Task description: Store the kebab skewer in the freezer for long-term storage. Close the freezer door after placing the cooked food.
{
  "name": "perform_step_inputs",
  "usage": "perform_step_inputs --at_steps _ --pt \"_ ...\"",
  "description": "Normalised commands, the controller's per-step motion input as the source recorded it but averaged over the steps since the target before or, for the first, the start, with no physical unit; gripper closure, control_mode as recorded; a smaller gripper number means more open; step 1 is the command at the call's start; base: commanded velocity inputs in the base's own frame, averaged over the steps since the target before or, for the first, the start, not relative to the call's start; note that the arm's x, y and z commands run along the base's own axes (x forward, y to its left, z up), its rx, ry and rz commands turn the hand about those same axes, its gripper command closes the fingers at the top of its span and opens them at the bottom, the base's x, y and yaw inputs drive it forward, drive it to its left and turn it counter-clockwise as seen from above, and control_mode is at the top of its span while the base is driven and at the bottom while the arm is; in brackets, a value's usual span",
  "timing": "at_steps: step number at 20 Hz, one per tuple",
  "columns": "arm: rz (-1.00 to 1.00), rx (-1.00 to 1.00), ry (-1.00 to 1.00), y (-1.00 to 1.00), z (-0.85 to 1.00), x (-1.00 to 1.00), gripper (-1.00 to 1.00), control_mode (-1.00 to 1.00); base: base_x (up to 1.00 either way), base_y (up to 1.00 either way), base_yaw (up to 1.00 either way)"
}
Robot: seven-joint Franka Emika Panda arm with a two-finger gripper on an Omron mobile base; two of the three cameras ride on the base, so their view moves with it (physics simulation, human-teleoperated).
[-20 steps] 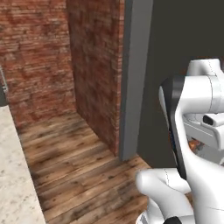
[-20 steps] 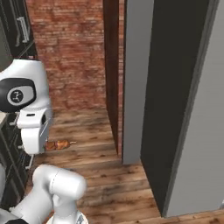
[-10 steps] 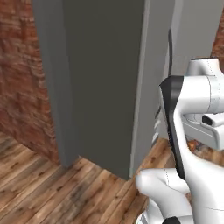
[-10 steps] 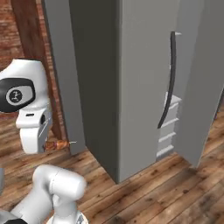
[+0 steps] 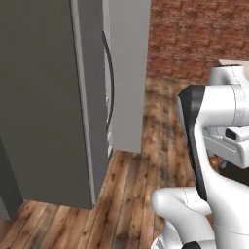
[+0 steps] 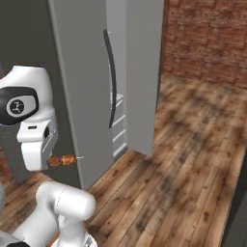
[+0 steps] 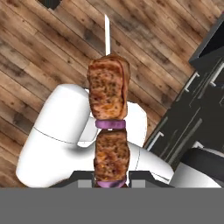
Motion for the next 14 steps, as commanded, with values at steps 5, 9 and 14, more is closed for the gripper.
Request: perform_step_inputs --at_steps 5,9,14 --pt "0.00 0.00 0.00 0.00 0.00 0.00 1.00 1.00 0.01 0.00 -0.46" --pt "0.00 0.00 0.00 0.00 0.00 0.00 1.00 1.00 0.34 0.12 -0.08" --pt "0.00 0.00 0.00 0.00 0.00 0.00 1.00 1.00 0.76 -0.03 0.00"
